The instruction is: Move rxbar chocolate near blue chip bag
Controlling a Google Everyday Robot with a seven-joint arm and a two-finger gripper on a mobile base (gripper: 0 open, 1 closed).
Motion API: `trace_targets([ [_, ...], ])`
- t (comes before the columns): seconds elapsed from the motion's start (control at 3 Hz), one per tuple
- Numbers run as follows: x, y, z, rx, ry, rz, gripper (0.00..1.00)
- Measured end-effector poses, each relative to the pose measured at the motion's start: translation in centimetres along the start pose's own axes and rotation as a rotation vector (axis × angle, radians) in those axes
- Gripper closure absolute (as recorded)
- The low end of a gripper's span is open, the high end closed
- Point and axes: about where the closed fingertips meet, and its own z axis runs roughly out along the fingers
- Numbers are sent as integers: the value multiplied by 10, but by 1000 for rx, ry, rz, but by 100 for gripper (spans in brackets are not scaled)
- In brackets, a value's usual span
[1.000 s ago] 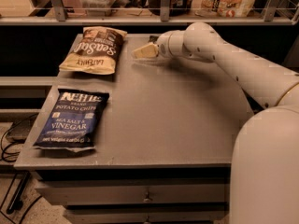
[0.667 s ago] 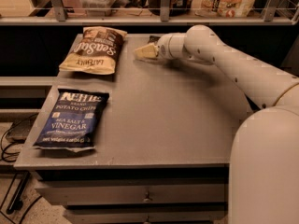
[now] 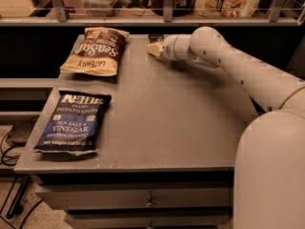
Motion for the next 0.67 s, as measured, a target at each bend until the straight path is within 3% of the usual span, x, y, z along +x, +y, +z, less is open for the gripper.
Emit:
trace_targets([
  [0.33, -5, 4, -5, 6, 0, -20, 88],
  [0.67, -16, 10, -16, 14, -3, -55, 100],
])
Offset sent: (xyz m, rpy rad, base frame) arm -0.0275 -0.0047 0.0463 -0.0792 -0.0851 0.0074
